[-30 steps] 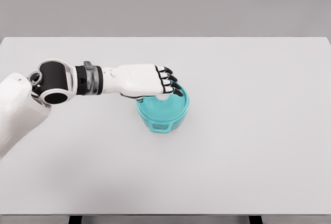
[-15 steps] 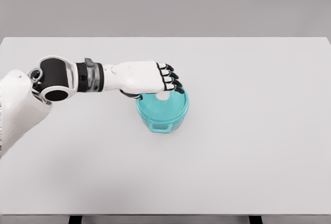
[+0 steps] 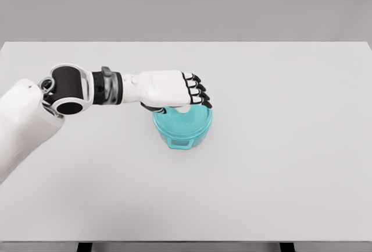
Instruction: Open the lid of the pot with left arm
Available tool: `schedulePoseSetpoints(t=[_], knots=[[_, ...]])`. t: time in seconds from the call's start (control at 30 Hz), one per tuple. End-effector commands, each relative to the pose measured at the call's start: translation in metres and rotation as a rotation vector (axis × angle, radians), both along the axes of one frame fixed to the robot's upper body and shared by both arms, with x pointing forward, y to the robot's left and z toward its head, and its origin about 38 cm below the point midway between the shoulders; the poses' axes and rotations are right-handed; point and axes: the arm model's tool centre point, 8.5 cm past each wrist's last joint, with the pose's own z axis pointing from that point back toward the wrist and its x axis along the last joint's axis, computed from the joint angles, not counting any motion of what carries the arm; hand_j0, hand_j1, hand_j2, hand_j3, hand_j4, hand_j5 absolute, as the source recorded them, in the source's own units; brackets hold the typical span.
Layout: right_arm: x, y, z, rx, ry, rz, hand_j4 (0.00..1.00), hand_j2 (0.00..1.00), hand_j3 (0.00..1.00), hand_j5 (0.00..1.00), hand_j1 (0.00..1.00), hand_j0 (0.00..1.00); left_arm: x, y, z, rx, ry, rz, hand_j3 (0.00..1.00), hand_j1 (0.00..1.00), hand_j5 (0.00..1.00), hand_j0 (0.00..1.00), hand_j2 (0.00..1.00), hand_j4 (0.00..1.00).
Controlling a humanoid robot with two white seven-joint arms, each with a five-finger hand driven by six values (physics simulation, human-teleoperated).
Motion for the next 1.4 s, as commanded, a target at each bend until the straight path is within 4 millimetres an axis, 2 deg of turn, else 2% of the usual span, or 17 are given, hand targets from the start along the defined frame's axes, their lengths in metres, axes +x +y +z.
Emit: schedulePoseSetpoints(t=[0.0, 1.17, 1.23, 1.37], knots=[[0.000, 0.000, 0.000, 0.000, 0.000, -0.001, 1.00, 1.00, 1.00, 1.00, 1.00, 1.00, 0.001, 0.001, -0.002, 0.000, 0.008, 0.005, 0.87, 0.87, 0.87, 0.87, 0.87, 0.87], [0.000, 0.000, 0.000, 0.000, 0.000, -0.002, 1.00, 1.00, 1.00, 1.00, 1.00, 1.00, 0.003, 0.003, -0.007, 0.006, 0.020, 0.016, 0.79, 0.79, 0.79, 0.79, 0.79, 0.79], [0.000, 0.000, 0.000, 0.000, 0.000, -0.001, 1.00, 1.00, 1.00, 1.00, 1.00, 1.00, 0.002, 0.002, -0.013, 0.022, 0.033, 0.010, 0.79, 0.79, 0.79, 0.79, 0.79, 0.79], [0.000, 0.000, 0.000, 0.000, 0.000, -0.002, 1.00, 1.00, 1.00, 1.00, 1.00, 1.00, 0.002, 0.002, -0.014, 0.022, 0.036, 0.012, 0.78, 0.78, 0.78, 0.78, 0.78, 0.78]])
